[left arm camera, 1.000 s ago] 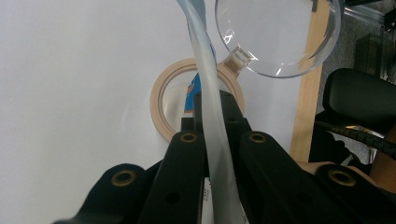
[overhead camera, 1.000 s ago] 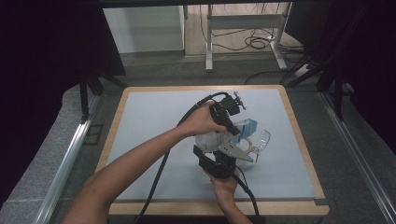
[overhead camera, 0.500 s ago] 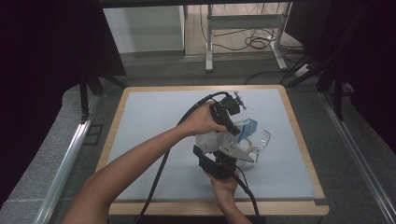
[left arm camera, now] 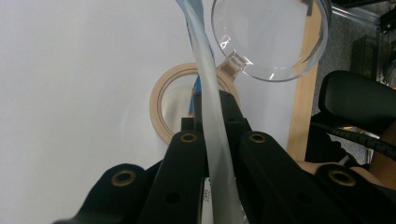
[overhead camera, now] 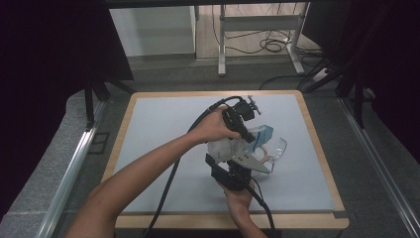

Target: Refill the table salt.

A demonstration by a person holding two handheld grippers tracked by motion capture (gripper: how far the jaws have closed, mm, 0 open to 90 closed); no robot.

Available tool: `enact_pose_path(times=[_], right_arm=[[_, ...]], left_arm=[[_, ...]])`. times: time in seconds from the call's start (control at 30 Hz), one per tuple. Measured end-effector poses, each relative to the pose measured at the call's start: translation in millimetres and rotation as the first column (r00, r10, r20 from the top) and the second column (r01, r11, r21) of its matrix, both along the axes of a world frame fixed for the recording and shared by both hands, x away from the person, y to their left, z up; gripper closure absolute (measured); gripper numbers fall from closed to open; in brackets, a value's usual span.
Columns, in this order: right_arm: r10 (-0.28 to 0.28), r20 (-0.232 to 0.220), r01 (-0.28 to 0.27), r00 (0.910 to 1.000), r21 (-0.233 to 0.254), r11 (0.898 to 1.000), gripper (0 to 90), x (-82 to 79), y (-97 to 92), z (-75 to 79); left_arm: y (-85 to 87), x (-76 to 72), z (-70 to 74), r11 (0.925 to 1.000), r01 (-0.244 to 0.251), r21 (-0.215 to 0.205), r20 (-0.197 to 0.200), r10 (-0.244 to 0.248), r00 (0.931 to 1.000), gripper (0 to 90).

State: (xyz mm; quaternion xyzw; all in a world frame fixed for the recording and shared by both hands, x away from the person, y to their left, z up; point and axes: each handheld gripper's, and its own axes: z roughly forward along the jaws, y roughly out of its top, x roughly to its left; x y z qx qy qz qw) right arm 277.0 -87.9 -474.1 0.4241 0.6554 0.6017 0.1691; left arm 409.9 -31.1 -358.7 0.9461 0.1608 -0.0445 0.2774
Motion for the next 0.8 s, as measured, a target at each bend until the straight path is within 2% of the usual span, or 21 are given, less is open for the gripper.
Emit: enact_pose_path(times=[0.8], right_arm=[[-0.001, -0.003, 0.001, 1.0000, -0.002, 1.000, 56.2, 2.9, -0.5, -1.7]], left_arm=[[-1.3, 0.4, -1.4, 0.9999, 0.004, 0.011, 0.004, -0.004, 1.0000, 89.9]])
